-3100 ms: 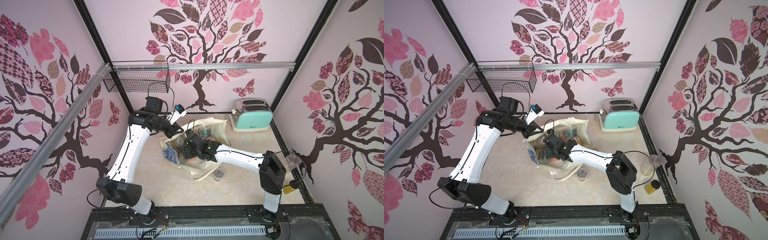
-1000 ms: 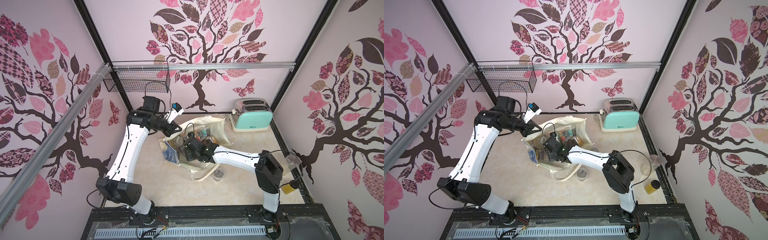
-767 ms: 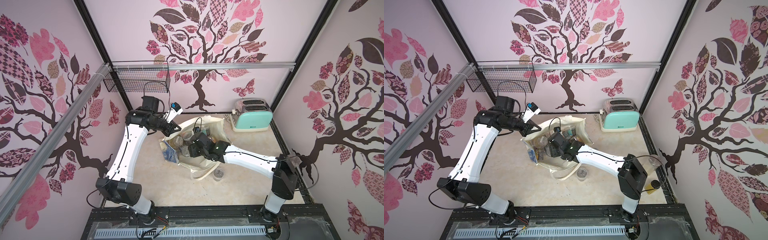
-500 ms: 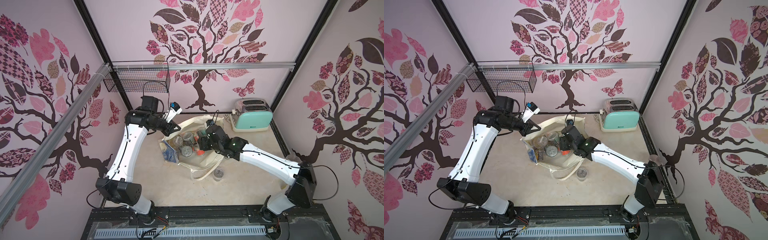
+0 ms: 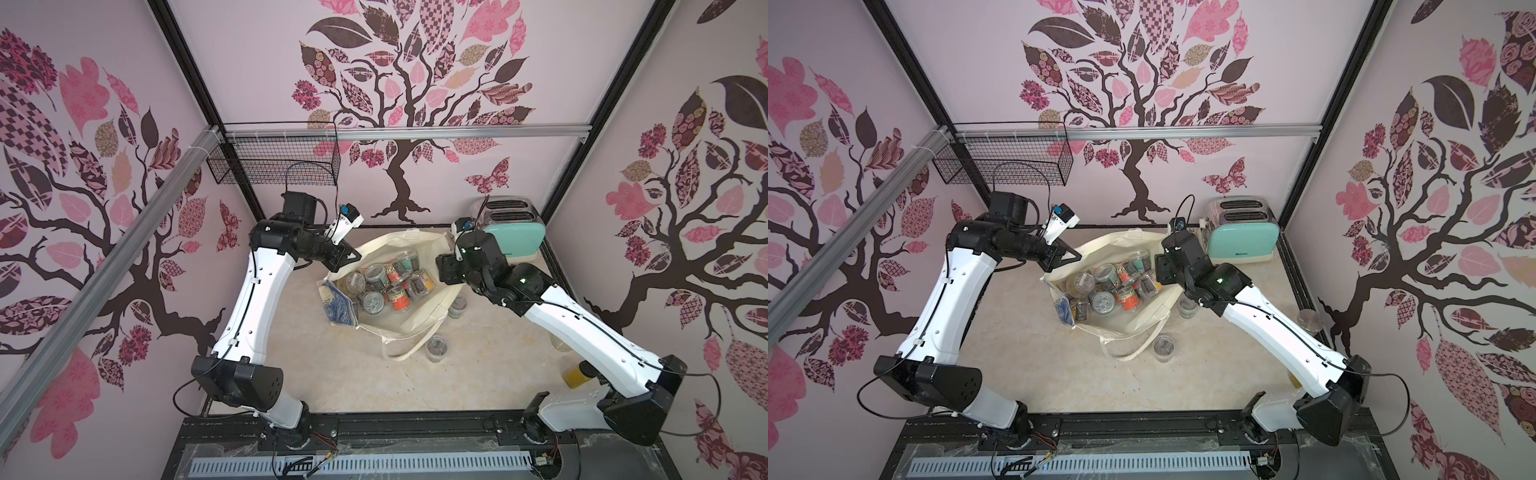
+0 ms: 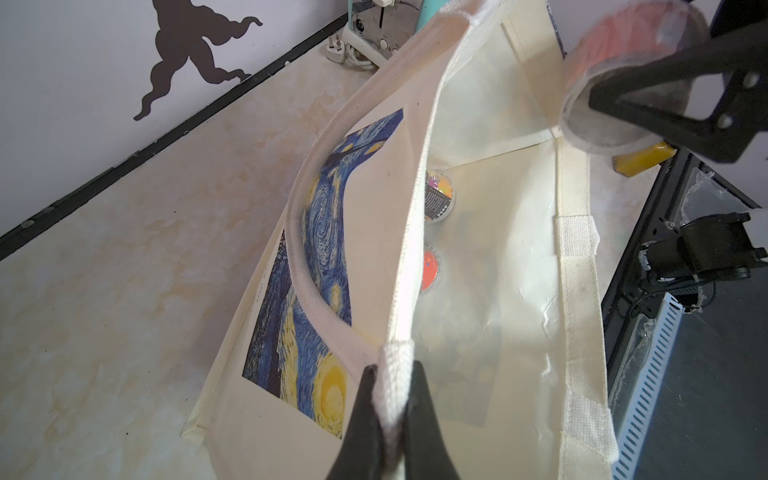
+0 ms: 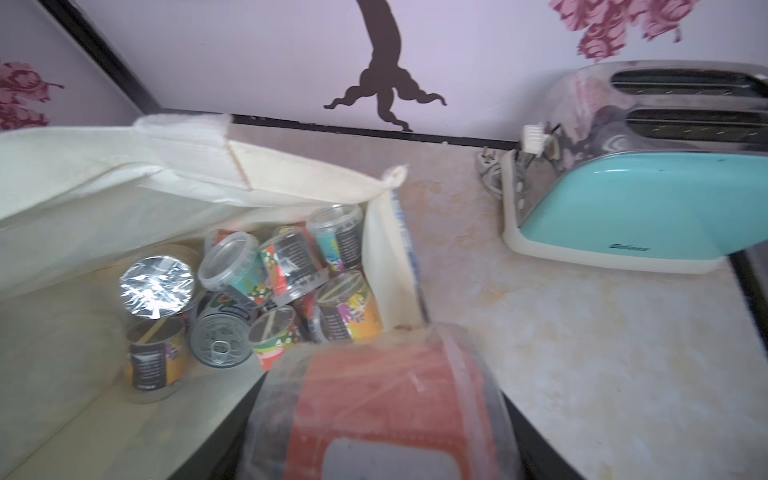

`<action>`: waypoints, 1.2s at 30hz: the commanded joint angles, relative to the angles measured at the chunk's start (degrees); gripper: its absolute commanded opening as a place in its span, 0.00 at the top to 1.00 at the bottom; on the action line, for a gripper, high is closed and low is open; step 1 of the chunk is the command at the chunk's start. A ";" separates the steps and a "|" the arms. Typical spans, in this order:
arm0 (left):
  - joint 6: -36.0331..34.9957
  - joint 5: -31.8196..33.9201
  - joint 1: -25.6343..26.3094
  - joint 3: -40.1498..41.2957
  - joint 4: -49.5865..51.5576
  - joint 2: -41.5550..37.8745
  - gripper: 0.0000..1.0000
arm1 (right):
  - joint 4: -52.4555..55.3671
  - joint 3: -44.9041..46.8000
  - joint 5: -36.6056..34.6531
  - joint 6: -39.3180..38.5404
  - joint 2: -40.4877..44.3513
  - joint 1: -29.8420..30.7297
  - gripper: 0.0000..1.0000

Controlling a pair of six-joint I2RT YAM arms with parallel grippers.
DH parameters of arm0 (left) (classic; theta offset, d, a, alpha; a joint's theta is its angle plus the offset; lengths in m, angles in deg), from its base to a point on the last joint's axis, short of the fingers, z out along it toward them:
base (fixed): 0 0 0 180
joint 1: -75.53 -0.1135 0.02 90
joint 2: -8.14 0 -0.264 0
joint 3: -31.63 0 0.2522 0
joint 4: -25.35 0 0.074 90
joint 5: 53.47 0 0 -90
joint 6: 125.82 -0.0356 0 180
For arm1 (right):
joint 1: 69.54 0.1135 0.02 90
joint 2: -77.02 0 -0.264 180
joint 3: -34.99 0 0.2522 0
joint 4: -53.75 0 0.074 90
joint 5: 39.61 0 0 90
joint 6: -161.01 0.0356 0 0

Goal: Take out the seed jars from the canvas bag
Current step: Place the seed jar at the center of the board.

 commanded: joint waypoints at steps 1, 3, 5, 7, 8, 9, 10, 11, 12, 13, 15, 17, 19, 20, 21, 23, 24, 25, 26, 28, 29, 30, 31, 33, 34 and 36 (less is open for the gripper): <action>0.70 -1.77 -0.68 -0.07 -1.83 -0.52 1.00 | 5.95 -1.45 -8.65 -3.71 2.77 -2.79 0.34; 1.05 -1.58 -0.80 -0.19 -2.04 -0.55 1.00 | 6.95 -0.25 -10.29 -3.23 3.28 -5.77 0.34; 1.35 -1.68 -1.00 -0.30 -2.07 -0.67 1.00 | 6.46 2.95 -8.64 -1.31 4.33 -9.90 0.32; 1.22 -1.74 -1.09 -0.29 -2.07 -0.90 1.00 | 5.44 6.41 -4.80 1.62 5.25 -14.27 0.32; 1.18 -1.75 -1.16 -0.20 -2.06 -1.02 1.00 | 4.43 8.58 -2.88 2.92 5.72 -16.36 0.32; 1.19 -1.67 -1.24 -0.13 -2.03 -1.19 1.00 | 3.56 10.61 -2.34 3.81 5.96 -17.40 0.33; 1.23 -1.57 -1.37 0.02 -2.06 -1.47 1.00 | 2.39 12.84 -2.56 4.25 5.73 -17.97 0.33; 1.20 -1.57 -1.56 0.06 -2.02 -1.64 1.00 | 1.94 14.50 -3.24 4.42 5.02 -18.23 0.33; 1.22 -1.58 -1.66 0.15 -2.07 -1.86 1.00 | 1.83 15.73 -4.05 4.55 3.99 -18.30 0.33; 1.17 -1.59 -1.79 0.41 -2.05 -2.07 1.00 | 1.99 16.90 -4.79 4.73 2.54 -18.49 0.32; 0.76 -1.61 -1.93 0.69 -1.97 -2.41 1.00 | 1.07 19.32 -5.70 4.90 0.34 -18.77 0.31; 0.69 -1.38 -2.07 0.61 -1.97 -2.48 1.00 | 0.37 21.24 -6.37 5.26 -1.95 -19.27 0.30; 1.01 -1.50 -2.13 0.41 -1.98 -2.40 1.00 | 0.67 22.19 -5.98 6.25 -4.11 -20.77 0.30; 1.05 -1.68 -2.13 0.45 -1.99 -2.36 1.00 | 0.56 22.70 -5.39 6.48 -5.35 -21.86 0.29; 0.93 -1.89 -2.14 0.43 -1.86 -2.40 1.00 | 0.23 23.22 -4.86 6.49 -6.30 -22.75 0.28; 0.81 -2.10 -2.13 0.44 -1.86 -2.23 1.00 | -0.61 24.57 -5.03 6.19 -7.91 -24.18 0.28; 0.75 -1.97 -2.10 0.34 -1.82 -2.18 1.00 | -0.62 24.89 -5.88 6.53 -8.53 -24.46 0.28; 1.04 -1.84 -2.17 0.16 -1.87 -2.10 1.00 | -0.72 25.31 -6.43 6.67 -9.12 -24.75 0.28; 1.05 -1.84 -2.26 0.07 -1.79 -2.04 1.00 | -0.32 25.31 -6.76 6.96 -9.67 -25.19 0.28; 1.02 -1.92 -2.24 -0.18 -1.52 -1.97 1.00 | -0.28 25.67 -8.06 7.11 -10.92 -25.88 0.28; 0.94 -1.92 -2.24 -0.26 -1.45 -1.93 1.00 | -0.52 25.99 -9.06 7.06 -11.79 -26.16 0.28; 0.87 -1.83 -2.24 -0.29 -1.37 -1.93 1.00 | -0.71 26.28 -9.87 7.02 -12.59 -26.40 0.28; 0.82 -1.82 -2.23 -0.29 -1.29 -1.90 1.00 | -1.01 26.63 -10.29 6.73 -13.46 -26.62 0.28; 1.01 -1.64 -2.21 -0.38 -1.17 -1.82 1.00 | -1.59 27.34 -11.03 6.30 -14.70 -26.71 0.28; 0.96 -1.69 -2.31 -0.33 -1.12 -1.73 1.00 | -1.67 27.65 -10.82 6.16 -15.31 -26.80 0.28; 0.95 -2.10 -2.28 -0.29 -1.18 -1.73 1.00 | -1.36 27.96 -10.92 6.27 -16.20 -26.81 0.28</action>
